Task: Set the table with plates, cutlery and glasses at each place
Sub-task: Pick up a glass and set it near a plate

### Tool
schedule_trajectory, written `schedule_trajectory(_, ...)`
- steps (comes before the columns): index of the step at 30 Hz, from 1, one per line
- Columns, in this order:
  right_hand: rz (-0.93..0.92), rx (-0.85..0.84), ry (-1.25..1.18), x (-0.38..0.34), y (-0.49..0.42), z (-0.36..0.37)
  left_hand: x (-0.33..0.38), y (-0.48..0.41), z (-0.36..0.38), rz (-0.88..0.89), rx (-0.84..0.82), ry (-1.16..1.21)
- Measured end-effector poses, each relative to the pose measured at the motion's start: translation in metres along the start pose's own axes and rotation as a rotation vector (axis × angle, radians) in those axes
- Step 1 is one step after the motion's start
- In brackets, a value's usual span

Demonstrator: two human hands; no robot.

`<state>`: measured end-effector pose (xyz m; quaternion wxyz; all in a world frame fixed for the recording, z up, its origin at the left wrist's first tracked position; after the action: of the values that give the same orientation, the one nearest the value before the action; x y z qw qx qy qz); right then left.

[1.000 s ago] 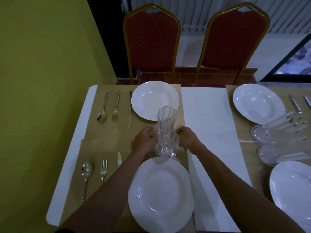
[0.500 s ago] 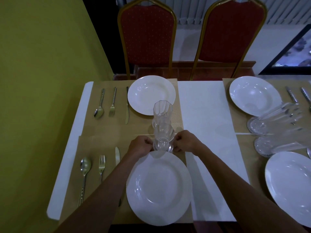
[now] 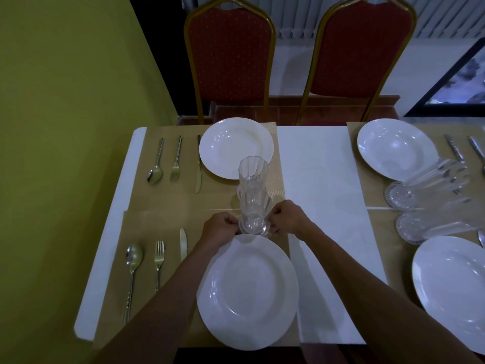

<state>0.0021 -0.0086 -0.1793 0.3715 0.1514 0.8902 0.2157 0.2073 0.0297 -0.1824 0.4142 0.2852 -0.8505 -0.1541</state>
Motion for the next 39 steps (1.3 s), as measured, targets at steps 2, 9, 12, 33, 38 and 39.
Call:
schedule_trajectory(2, 0.007, 0.000, -0.024, 0.002, 0.000, 0.001, 0.000, 0.000, 0.001, -0.023, -0.004, 0.011)
schedule_trajectory(9, 0.009, 0.020, -0.089, 0.011, -0.001, 0.004, -0.001, -0.001, 0.005, -0.043, 0.001, 0.018)
schedule_trajectory(12, 0.006, 0.025, -0.090, 0.012, -0.002, 0.005, -0.001, 0.001, 0.006, -0.036, 0.008, 0.011)
schedule_trajectory(33, 0.011, 0.044, -0.177, 0.021, -0.004, 0.009, -0.007, 0.006, 0.007, -0.034, -0.008, 0.103)
schedule_trajectory(38, 0.011, 0.049, -0.190, 0.022, -0.004, 0.009, -0.008, 0.007, 0.007, -0.038, -0.011, 0.122)
schedule_trajectory(39, 0.013, 0.048, -0.192, 0.023, -0.005, 0.009, -0.008, 0.008, 0.007, -0.039, -0.011, 0.126)
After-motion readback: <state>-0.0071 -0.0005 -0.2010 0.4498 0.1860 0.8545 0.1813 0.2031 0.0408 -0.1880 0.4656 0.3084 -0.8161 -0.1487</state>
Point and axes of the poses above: each hand's wrist, its own y-axis away from the middle knuckle, its own z-axis out of the palm, x = y × z, the point moved 5 cm from there along -y, towards the middle knuckle, and after that the axes turned 11 degrees about x, right-handed, at the moved point
